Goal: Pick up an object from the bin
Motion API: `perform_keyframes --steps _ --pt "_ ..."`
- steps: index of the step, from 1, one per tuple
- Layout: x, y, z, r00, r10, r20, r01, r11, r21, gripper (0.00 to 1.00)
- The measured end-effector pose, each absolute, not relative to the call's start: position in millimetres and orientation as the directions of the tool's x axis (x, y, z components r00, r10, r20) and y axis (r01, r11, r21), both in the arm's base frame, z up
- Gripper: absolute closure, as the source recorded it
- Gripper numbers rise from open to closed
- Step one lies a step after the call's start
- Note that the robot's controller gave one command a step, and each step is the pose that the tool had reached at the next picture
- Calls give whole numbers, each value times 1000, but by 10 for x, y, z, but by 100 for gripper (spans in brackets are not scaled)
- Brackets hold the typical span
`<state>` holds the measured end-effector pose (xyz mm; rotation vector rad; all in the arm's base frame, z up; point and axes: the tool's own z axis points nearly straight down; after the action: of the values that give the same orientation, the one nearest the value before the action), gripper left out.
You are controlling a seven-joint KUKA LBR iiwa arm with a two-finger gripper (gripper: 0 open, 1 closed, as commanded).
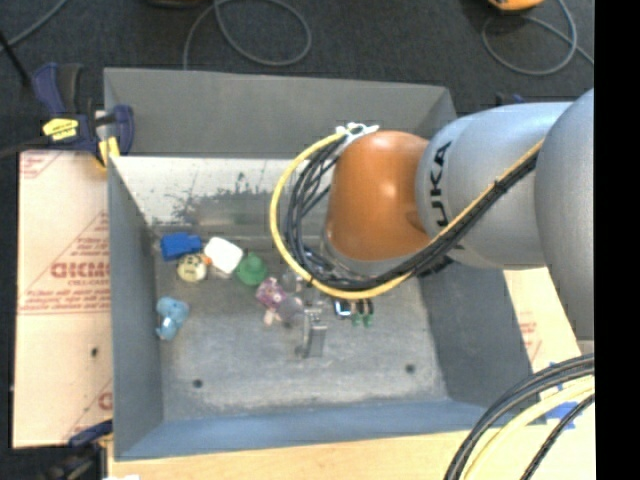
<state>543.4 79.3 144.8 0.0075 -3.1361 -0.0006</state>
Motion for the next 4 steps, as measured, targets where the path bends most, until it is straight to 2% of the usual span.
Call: perform_keyframes --steps 1,3,4 --pt "5452 790 1493 -1000 -3 -3 -3 1000 1 0" --pt "5818 544 827 -997 79 -6 79 997 2 0" --pt "5826 711 709 -936 351 -4 351 936 4 100"
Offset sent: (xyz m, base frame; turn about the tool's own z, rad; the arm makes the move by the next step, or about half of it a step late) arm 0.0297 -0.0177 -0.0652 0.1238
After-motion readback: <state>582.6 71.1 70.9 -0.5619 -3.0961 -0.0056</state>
